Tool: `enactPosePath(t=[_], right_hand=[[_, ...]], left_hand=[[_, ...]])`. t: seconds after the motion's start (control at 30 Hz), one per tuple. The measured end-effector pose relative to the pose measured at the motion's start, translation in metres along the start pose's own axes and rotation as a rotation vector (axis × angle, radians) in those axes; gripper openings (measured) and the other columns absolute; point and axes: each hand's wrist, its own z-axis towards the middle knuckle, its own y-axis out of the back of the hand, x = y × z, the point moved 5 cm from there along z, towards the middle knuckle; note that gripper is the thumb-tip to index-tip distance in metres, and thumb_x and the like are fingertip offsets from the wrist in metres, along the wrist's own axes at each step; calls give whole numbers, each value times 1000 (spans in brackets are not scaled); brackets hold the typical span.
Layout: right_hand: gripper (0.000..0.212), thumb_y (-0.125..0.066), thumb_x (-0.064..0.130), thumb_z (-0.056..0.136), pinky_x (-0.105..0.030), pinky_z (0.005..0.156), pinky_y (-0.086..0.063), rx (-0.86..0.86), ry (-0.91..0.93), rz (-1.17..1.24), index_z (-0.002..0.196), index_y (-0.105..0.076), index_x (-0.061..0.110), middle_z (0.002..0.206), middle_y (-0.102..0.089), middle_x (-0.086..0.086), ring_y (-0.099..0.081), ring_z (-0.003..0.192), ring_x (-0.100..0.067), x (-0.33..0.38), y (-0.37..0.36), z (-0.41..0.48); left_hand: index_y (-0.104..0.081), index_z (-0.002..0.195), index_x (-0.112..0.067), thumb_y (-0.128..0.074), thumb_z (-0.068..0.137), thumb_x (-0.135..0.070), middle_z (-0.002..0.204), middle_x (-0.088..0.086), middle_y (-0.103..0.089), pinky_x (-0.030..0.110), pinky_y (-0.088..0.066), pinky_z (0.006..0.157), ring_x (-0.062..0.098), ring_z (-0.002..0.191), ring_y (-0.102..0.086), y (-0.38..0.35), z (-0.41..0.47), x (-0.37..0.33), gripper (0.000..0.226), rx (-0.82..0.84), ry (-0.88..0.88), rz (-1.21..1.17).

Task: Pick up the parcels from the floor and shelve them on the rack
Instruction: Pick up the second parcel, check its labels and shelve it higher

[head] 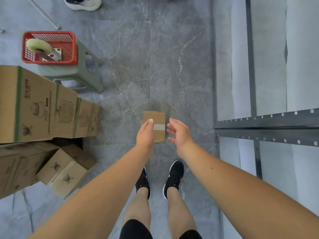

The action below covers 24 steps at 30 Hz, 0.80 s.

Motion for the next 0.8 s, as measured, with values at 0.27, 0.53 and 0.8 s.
enactPosePath(t=[0.27,0.53,0.8], right_hand=[[21,-57,34,107,-46,99,-54,-12,-18,56,126,-59,26,119,-70,-1,-66,119,-23,-35,-7,52],[44,-59,37,107,-53,112,-50,-84,-80,160,147,-54,20,126,-66,-1,-62,130,-27,-73,-2,103],[33,-57,40,107,-52,112,-49,-66,-89,113,136,-57,26,132,-69,-2,-61,131,-25,-106,-2,154]], left_hand=[[-50,156,-22,-47,110,-47,155,1,-56,34,-40,104,18,131,-54,6,41,27,52,-41,42,28],[-49,156,-23,-47,111,-47,155,1,-55,32,-36,101,15,127,-51,6,84,53,52,-64,62,38],[-51,155,-24,-48,110,-48,136,-3,-60,29,-39,91,12,111,-58,9,133,90,51,-92,112,27]])
